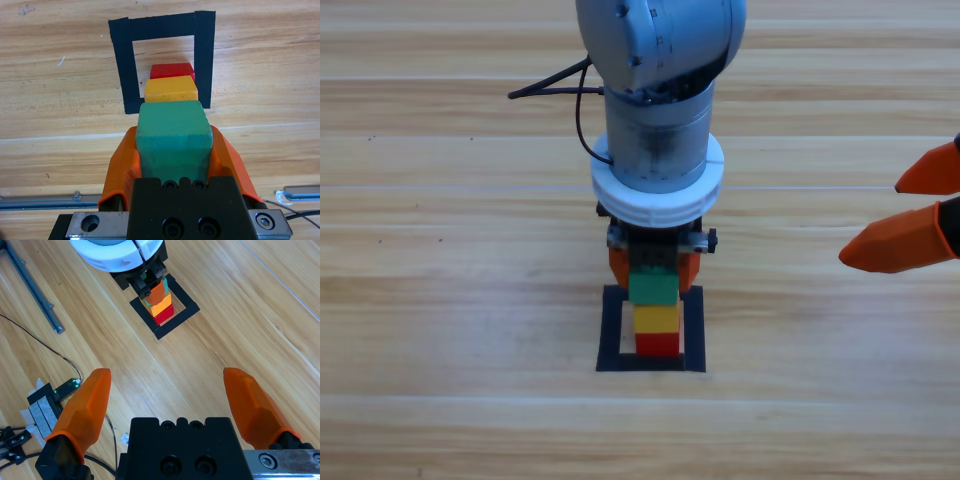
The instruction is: Stack the blocks in the rectangular block: red at the bottom, yellow in the middle, green on top
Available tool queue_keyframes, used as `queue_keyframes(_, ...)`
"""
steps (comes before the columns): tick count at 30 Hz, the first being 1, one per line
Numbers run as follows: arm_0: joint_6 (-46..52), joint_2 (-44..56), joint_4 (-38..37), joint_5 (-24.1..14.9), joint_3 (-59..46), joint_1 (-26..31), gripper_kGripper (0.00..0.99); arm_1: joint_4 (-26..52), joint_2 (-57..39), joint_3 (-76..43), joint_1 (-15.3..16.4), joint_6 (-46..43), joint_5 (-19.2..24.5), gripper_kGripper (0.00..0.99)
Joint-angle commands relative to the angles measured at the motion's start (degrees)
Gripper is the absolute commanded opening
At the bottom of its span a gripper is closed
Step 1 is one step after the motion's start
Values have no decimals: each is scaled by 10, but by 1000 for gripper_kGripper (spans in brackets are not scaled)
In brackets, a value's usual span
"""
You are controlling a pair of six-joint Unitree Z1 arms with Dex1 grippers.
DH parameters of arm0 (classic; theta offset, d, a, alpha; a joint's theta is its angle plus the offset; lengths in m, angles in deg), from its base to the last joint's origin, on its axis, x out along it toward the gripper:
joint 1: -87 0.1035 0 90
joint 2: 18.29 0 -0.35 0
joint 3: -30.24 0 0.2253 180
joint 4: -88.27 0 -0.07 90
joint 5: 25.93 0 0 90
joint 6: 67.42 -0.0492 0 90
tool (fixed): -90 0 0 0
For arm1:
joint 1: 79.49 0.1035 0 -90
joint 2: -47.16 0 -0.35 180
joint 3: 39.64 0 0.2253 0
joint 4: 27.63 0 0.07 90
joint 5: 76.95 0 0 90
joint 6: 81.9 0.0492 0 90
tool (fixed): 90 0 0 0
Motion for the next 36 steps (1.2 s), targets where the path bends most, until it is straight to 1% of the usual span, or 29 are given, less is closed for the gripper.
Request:
queue_keyframes(1, 5, -26, 6, -11, 1, -11, 0, -6, 30, -7, -15, -5, -9, 989)
queue_keyframes(17, 3, -43, 5, -10, 12, -11, 0, -6, 33, -7, -15, -5, -9, 989)
queue_keyframes(18, 2, -43, 5, -9, 13, -11, 28, -6, 33, -7, -15, -5, -9, 989)
queue_keyframes(19, 2, -43, 3, -9, 12, -11, 80, -6, 33, -7, -15, -5, -9, 989)
queue_keyframes(20, 2, -43, 3, -8, 13, -11, 189, -6, 33, -7, -15, -5, -9, 989)
queue_keyframes(21, 2, -42, 3, -8, 15, -11, 371, -6, 33, -7, -15, -5, -9, 989)
queue_keyframes(23, 5, -40, 3, -9, 16, -11, 836, -6, 33, -7, -15, -5, -10, 989)
queue_keyframes(24, 4, -40, 3, -10, 17, -11, 966, -6, 33, -7, -15, -5, -10, 989)
queue_keyframes(25, 4, -39, 3, -10, 17, -11, 989, -6, 33, -7, -15, -5, -10, 989)
queue_keyframes(36, 7, -8, 7, -20, -1, -11, 990, -6, 33, -7, -15, -5, -10, 989)
